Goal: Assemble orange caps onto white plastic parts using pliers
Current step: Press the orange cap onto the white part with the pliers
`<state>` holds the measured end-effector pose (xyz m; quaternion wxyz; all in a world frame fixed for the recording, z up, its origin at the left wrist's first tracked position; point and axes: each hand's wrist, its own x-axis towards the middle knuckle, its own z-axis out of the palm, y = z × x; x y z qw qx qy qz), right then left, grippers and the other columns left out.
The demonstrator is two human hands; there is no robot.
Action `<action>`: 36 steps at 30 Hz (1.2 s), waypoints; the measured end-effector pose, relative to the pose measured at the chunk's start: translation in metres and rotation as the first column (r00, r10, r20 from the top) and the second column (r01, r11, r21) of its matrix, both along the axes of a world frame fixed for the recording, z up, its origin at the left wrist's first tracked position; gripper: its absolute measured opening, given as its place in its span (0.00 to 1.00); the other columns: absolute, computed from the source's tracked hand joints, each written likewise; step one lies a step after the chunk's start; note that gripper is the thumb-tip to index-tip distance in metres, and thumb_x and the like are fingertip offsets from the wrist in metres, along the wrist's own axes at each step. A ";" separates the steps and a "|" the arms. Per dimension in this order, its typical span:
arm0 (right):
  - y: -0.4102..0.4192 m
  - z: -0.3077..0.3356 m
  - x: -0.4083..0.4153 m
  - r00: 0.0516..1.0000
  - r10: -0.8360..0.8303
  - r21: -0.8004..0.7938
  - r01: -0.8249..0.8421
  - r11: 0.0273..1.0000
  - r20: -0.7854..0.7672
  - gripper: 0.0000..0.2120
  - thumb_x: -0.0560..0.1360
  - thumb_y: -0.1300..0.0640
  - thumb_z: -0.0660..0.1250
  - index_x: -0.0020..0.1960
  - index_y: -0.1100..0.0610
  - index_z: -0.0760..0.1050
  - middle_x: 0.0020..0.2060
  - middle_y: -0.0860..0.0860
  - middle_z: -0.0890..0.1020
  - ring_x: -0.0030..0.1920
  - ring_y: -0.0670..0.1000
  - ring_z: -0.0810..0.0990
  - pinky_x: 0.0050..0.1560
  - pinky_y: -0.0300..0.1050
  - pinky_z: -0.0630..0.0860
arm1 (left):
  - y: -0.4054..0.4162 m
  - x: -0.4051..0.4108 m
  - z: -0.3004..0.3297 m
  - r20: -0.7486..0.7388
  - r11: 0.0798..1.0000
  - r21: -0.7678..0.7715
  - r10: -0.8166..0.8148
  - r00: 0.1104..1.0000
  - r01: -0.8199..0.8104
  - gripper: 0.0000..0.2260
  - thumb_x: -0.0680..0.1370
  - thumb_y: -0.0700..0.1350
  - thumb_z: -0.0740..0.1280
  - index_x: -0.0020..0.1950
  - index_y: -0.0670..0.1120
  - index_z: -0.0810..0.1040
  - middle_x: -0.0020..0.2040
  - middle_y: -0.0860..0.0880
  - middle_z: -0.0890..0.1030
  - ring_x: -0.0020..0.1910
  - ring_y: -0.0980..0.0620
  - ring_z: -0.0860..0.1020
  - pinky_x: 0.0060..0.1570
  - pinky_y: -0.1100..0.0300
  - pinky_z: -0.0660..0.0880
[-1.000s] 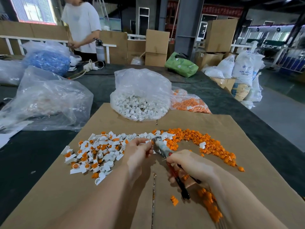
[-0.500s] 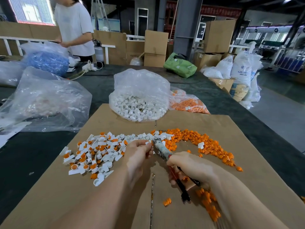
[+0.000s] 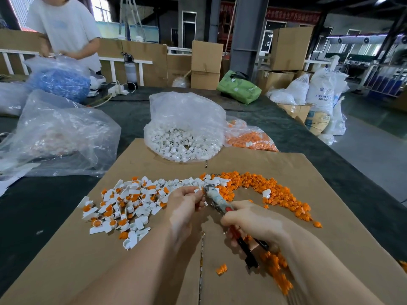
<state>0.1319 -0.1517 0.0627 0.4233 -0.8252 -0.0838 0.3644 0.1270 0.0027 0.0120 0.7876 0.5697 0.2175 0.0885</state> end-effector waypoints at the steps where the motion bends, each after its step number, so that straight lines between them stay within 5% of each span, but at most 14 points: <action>1: 0.000 0.000 0.000 1.000 -0.006 0.001 0.006 1.000 0.016 0.08 0.73 0.59 0.61 0.52 0.59 0.69 0.31 0.55 0.76 0.31 0.54 0.75 0.30 0.45 0.74 | 0.000 0.000 0.000 0.000 1.000 -0.008 -0.002 1.000 0.002 0.06 0.78 0.33 0.62 0.55 0.36 0.73 0.33 0.45 0.76 0.27 0.56 0.72 0.25 0.68 0.70; 6: 0.003 0.001 -0.001 0.975 0.014 -0.103 0.009 0.995 0.221 0.04 0.73 0.57 0.61 0.43 0.56 0.67 0.37 0.54 0.74 0.33 0.53 0.73 0.36 0.47 0.69 | -0.002 0.000 -0.001 -0.007 0.999 -0.038 0.011 1.000 -0.011 0.07 0.78 0.32 0.62 0.56 0.35 0.72 0.33 0.44 0.75 0.27 0.55 0.72 0.24 0.69 0.69; 15: 0.001 -0.006 -0.006 0.944 -0.006 -0.102 0.042 0.994 0.331 0.04 0.72 0.60 0.61 0.41 0.57 0.65 0.34 0.54 0.70 0.28 0.51 0.68 0.30 0.44 0.65 | -0.006 0.000 -0.007 -0.043 1.000 -0.004 0.028 0.999 -0.028 0.11 0.77 0.32 0.63 0.59 0.35 0.72 0.35 0.44 0.76 0.29 0.54 0.72 0.28 0.66 0.70; 21: -0.011 -0.022 -0.002 0.894 -0.191 0.010 0.204 0.979 0.405 0.11 0.69 0.52 0.69 0.44 0.59 0.74 0.33 0.51 0.77 0.32 0.49 0.73 0.33 0.43 0.67 | -0.001 -0.005 -0.008 -0.017 0.998 -0.031 0.054 0.998 -0.055 0.07 0.77 0.32 0.64 0.55 0.37 0.72 0.33 0.44 0.75 0.25 0.55 0.73 0.24 0.68 0.70; 24: -0.025 -0.029 0.012 0.734 -0.195 -0.184 0.401 0.897 0.651 0.14 0.69 0.47 0.68 0.50 0.53 0.73 0.37 0.47 0.78 0.39 0.49 0.76 0.33 0.43 0.69 | 0.004 -0.013 -0.015 0.006 0.981 0.192 0.019 1.000 -0.020 0.07 0.77 0.34 0.65 0.54 0.40 0.76 0.33 0.47 0.76 0.25 0.60 0.74 0.26 0.69 0.71; 29: -0.044 -0.047 0.029 0.622 0.052 -0.460 0.518 0.721 0.781 0.20 0.72 0.38 0.65 0.54 0.53 0.71 0.50 0.50 0.78 0.53 0.52 0.74 0.52 0.47 0.74 | 0.000 -0.016 -0.025 -0.022 0.844 0.532 -0.068 0.997 0.069 0.10 0.80 0.42 0.63 0.58 0.51 0.79 0.46 0.52 0.80 0.47 0.56 0.78 0.51 0.67 0.72; 31: -0.048 -0.053 0.033 0.622 0.105 -0.506 0.514 0.692 0.776 0.24 0.71 0.34 0.63 0.54 0.52 0.72 0.52 0.50 0.77 0.56 0.52 0.73 0.55 0.46 0.73 | 0.000 -0.016 -0.027 -0.013 0.827 0.559 -0.060 0.998 0.057 0.08 0.79 0.43 0.63 0.57 0.50 0.78 0.41 0.50 0.78 0.43 0.54 0.77 0.43 0.73 0.71; 34: -0.046 -0.055 0.034 0.641 0.136 -0.561 0.526 0.639 0.756 0.31 0.71 0.30 0.58 0.62 0.52 0.72 0.59 0.51 0.75 0.62 0.53 0.71 0.62 0.49 0.68 | 0.001 -0.015 -0.030 -0.018 0.803 0.594 -0.059 0.998 0.058 0.04 0.79 0.44 0.65 0.51 0.49 0.77 0.41 0.50 0.78 0.42 0.55 0.76 0.38 0.70 0.70; 36: -0.039 -0.053 0.029 0.568 0.238 -0.579 0.552 0.600 0.788 0.28 0.73 0.32 0.56 0.64 0.50 0.70 0.62 0.50 0.73 0.64 0.53 0.68 0.65 0.51 0.63 | 0.002 -0.014 -0.031 -0.015 0.782 0.619 -0.075 0.997 0.068 0.03 0.79 0.44 0.65 0.48 0.52 0.78 0.42 0.55 0.79 0.43 0.58 0.76 0.37 0.72 0.68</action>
